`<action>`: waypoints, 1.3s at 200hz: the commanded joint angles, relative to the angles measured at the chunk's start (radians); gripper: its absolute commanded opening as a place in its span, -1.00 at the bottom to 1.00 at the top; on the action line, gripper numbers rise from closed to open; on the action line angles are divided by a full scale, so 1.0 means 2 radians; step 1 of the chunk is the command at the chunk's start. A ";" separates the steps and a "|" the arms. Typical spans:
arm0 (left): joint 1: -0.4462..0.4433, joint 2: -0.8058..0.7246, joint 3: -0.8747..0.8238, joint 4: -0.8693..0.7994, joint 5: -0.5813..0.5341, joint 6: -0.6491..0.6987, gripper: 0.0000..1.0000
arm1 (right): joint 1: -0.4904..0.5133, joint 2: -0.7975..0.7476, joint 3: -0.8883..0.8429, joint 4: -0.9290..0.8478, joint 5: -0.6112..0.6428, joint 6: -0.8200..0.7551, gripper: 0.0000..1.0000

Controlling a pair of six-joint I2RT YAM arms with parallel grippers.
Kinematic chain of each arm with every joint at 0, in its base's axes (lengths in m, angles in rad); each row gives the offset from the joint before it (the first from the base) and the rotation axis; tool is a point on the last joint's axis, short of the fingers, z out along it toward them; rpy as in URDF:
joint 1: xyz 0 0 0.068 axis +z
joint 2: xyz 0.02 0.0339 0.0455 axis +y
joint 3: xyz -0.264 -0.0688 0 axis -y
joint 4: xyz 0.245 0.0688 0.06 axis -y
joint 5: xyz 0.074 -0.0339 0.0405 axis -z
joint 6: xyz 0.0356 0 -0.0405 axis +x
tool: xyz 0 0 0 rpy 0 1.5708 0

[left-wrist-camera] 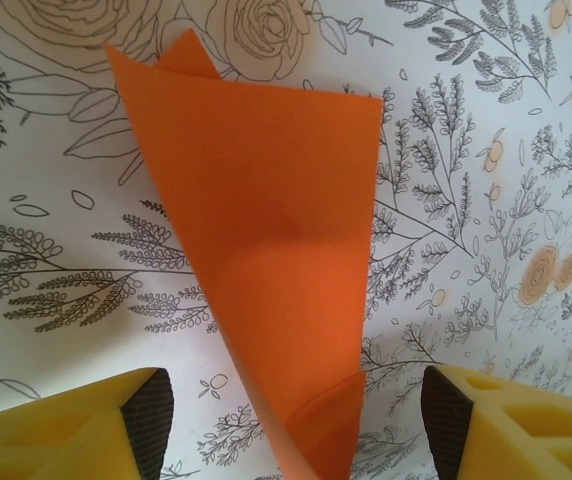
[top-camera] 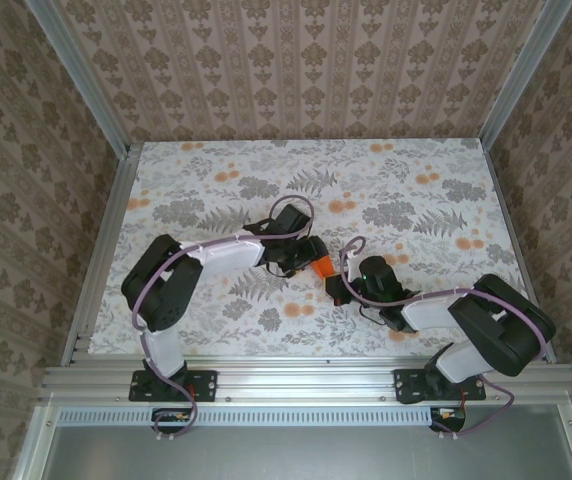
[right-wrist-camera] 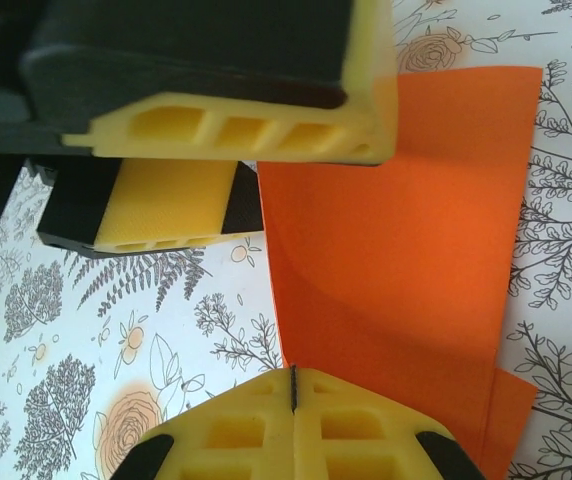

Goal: Fold a paper plane with a square sheet of paper (pick it up from the middle)
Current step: Fold the wing for the fifth time at the center of the table.

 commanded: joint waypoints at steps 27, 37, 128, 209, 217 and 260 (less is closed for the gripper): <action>0.008 0.016 0.017 -0.015 0.023 -0.020 0.14 | 0.006 -0.024 -0.001 -0.036 -0.001 -0.051 -0.97; 0.009 0.019 0.019 -0.018 0.024 -0.021 0.04 | 0.007 -0.026 0.000 -0.041 0.001 -0.056 -0.96; 0.012 0.024 0.034 -0.042 0.031 -0.018 -0.91 | 0.034 -0.085 0.032 -0.183 0.069 -0.116 -0.34; 0.012 0.029 0.046 -0.056 0.037 -0.011 -0.98 | 0.112 -0.074 0.087 -0.286 0.242 -0.194 -0.02; 0.012 0.029 0.047 -0.056 0.037 -0.011 -0.97 | 0.114 -0.064 0.096 -0.290 0.248 -0.197 -0.04; 0.012 0.032 0.050 -0.059 0.039 -0.009 -0.97 | 0.125 -0.023 0.128 -0.299 0.267 -0.217 -0.24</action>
